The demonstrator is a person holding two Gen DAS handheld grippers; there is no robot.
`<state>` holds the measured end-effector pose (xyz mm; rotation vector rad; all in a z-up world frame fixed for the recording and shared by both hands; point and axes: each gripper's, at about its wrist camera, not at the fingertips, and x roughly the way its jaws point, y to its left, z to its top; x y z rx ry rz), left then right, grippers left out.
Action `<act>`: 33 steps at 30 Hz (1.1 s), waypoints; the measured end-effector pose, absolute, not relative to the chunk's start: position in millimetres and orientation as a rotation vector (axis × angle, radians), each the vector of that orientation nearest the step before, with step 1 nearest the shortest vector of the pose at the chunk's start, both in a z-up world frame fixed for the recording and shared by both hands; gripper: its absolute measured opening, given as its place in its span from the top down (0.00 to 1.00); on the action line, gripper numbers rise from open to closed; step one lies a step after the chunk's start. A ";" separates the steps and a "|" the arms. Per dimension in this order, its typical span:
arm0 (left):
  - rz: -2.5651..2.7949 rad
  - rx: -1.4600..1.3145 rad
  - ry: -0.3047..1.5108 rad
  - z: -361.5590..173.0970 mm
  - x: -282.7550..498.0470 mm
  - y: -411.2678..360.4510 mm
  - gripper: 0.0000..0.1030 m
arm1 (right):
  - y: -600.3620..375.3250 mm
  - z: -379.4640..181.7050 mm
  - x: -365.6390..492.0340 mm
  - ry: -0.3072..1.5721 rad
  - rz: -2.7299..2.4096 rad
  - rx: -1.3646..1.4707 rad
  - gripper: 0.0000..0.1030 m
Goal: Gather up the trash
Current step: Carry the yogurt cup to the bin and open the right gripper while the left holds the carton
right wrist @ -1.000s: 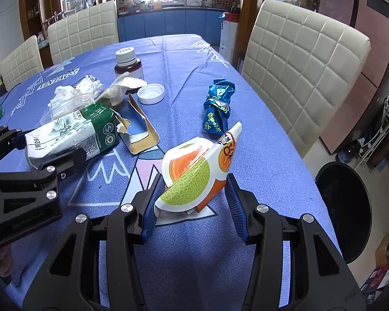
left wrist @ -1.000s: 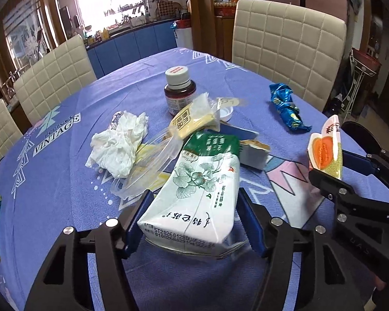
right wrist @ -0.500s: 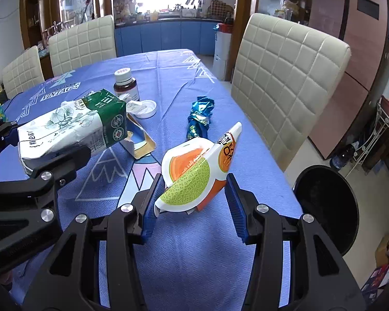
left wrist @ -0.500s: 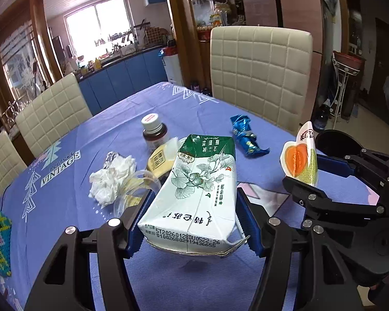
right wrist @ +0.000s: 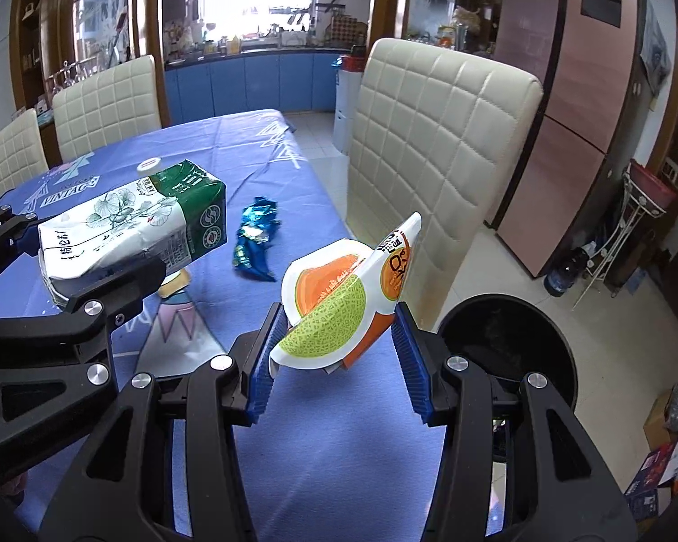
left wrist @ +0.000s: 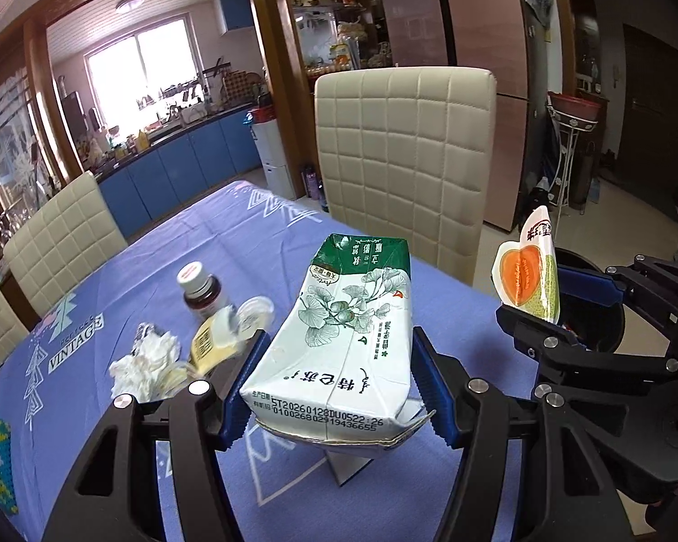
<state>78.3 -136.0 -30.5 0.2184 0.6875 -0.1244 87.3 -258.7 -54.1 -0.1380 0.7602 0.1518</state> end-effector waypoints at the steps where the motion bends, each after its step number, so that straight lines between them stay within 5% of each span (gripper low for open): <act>1: -0.133 0.222 0.683 -29.6 80.9 -140.9 0.41 | -263.9 -53.2 88.9 0.758 0.144 -0.136 0.51; 33: -0.358 0.290 0.681 -39.4 144.3 -267.9 0.41 | -406.4 -58.4 124.5 0.753 -0.122 -0.032 0.44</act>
